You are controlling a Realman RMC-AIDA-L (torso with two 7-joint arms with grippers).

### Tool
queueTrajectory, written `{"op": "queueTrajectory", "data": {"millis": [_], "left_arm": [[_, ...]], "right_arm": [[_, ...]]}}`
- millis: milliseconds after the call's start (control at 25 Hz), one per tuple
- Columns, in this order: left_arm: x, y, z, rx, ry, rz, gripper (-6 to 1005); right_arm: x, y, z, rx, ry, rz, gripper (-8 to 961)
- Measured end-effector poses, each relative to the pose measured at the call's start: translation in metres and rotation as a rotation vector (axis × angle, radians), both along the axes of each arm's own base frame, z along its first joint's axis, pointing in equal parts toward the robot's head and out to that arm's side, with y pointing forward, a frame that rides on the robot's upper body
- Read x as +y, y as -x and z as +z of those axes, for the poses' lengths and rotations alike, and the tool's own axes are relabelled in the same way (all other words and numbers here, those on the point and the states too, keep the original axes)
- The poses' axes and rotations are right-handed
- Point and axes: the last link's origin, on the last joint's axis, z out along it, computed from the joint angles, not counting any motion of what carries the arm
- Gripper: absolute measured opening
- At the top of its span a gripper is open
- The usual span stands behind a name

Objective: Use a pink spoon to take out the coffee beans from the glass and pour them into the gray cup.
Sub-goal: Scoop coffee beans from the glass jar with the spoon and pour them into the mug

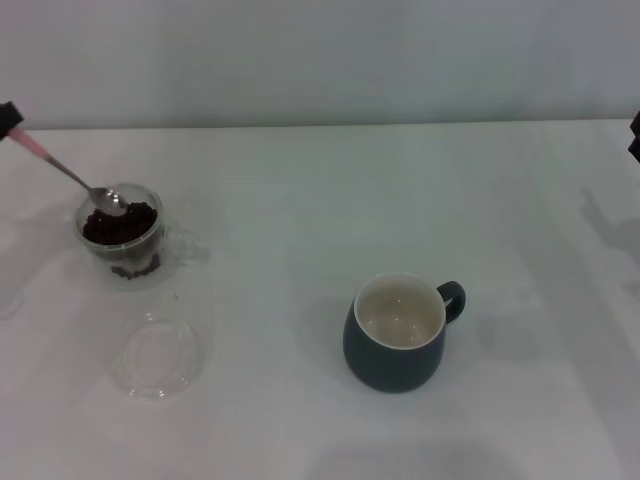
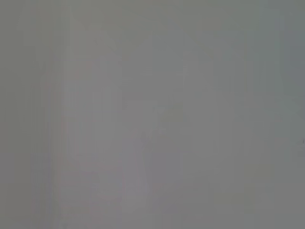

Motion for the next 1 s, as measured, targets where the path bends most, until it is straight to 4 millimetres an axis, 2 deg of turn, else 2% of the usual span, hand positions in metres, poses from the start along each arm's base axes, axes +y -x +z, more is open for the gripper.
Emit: {"op": "queueTrajectory", "data": {"millis": [440,1000], "left_arm": [[0.010,-0.012,-0.023,0.166,-0.013,-0.079,137],[0.008,-0.011,-0.042,0.152,0.005,-0.031,137]], "right_arm": [[0.003,0.001,0.003,-0.003,-0.011,0.006,876],[0.006,0.003,0.005,-0.003,-0.019,0.006,876]]}}
